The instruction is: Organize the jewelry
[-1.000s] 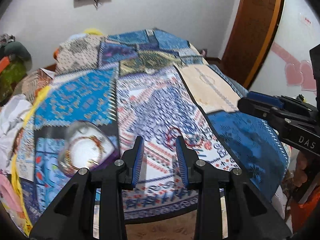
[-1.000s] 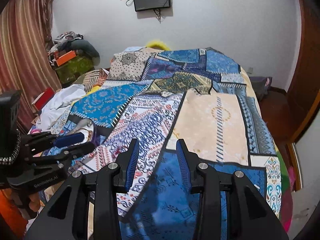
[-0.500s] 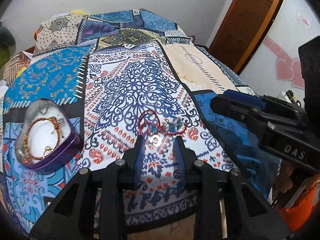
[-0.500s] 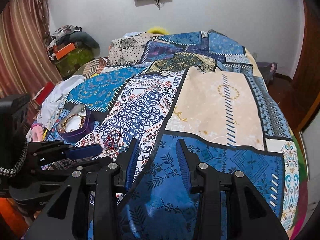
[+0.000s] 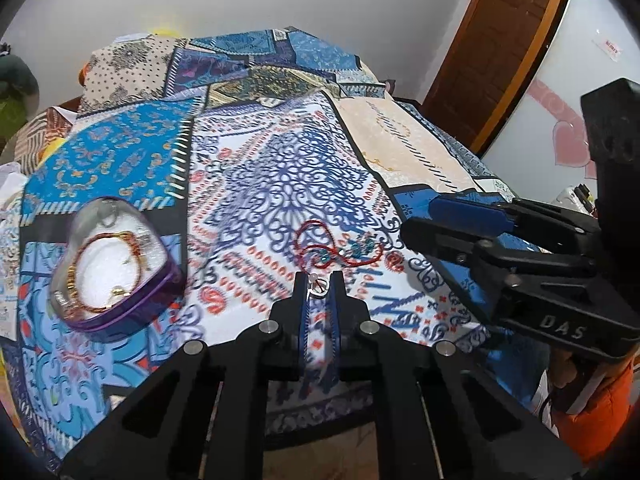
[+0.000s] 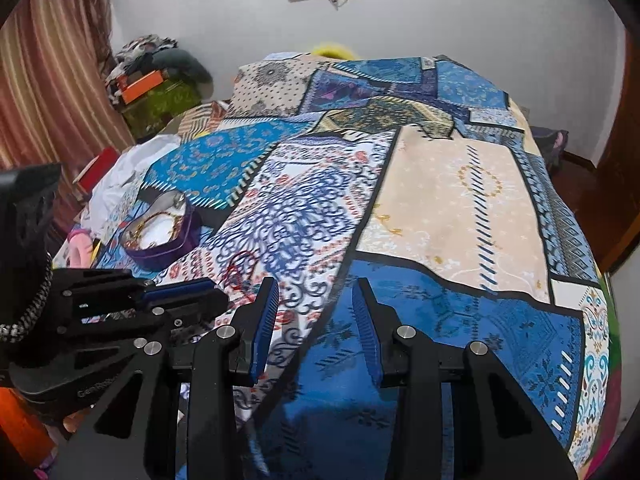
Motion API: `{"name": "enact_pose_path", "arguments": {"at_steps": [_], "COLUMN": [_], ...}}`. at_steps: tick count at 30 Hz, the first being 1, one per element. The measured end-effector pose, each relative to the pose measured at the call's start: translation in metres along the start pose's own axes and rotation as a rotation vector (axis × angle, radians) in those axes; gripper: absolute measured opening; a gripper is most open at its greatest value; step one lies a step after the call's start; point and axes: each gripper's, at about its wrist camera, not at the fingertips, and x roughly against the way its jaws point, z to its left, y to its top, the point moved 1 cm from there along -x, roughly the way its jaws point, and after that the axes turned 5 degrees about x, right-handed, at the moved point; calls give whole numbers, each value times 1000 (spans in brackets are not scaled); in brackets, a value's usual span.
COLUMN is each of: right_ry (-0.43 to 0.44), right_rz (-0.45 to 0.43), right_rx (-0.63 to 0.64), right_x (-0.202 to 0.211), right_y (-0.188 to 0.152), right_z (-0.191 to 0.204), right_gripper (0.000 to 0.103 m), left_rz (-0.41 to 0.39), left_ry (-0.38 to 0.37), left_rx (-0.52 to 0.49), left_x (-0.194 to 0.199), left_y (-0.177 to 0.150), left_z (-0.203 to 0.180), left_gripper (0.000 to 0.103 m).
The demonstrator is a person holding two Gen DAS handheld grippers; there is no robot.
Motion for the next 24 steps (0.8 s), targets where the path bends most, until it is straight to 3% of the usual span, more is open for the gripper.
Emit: {"name": "enact_pose_path", "arguments": {"at_steps": [11,20,22,24], "right_ry": [35,-4,-4,5], "right_rz": [59,97,96,96], "right_rx": [109,186,195,196], "right_x": [-26,-38,-38,-39], "right_y": [9,5,5,5], "right_z": [30,42,44,44], "right_gripper": [35,35,27,14], "left_rz": [-73,-80,-84,-88], "left_ry": [51,47,46,46], "left_rx": [6,31,31,29], "left_x": [36,38,40,42], "left_y": [-3,-7,-7,-7], "left_z": [22,30,29,28], "left_gripper": [8,8,8,8]}}
